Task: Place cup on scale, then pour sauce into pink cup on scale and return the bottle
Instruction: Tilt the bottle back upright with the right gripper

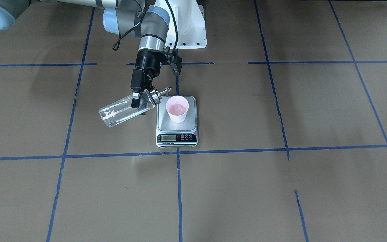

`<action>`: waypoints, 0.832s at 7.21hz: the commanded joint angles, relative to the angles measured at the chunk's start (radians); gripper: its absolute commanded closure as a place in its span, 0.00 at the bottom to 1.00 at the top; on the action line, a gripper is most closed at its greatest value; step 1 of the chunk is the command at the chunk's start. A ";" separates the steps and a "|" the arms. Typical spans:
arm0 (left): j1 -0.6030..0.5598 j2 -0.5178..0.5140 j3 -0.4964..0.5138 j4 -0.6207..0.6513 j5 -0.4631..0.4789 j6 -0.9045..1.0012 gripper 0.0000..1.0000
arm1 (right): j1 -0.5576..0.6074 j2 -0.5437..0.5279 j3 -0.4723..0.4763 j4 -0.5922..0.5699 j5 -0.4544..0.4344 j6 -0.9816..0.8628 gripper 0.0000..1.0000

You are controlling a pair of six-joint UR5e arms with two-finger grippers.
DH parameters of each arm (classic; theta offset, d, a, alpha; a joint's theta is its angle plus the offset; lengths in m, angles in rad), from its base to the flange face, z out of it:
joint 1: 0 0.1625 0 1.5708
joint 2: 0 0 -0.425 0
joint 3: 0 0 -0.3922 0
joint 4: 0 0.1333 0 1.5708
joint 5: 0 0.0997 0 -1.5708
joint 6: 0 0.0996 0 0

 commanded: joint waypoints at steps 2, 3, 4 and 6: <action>0.000 0.000 0.000 0.000 -0.001 0.000 0.00 | 0.013 -0.018 0.049 0.068 0.142 0.290 1.00; 0.000 0.000 0.000 0.000 -0.001 0.000 0.00 | 0.012 -0.062 0.115 0.068 0.155 0.393 1.00; 0.000 0.000 -0.002 0.000 -0.001 0.000 0.00 | 0.013 -0.101 0.158 0.068 0.210 0.491 1.00; 0.000 0.000 -0.002 0.000 -0.001 0.002 0.00 | 0.045 -0.115 0.206 0.068 0.234 0.597 1.00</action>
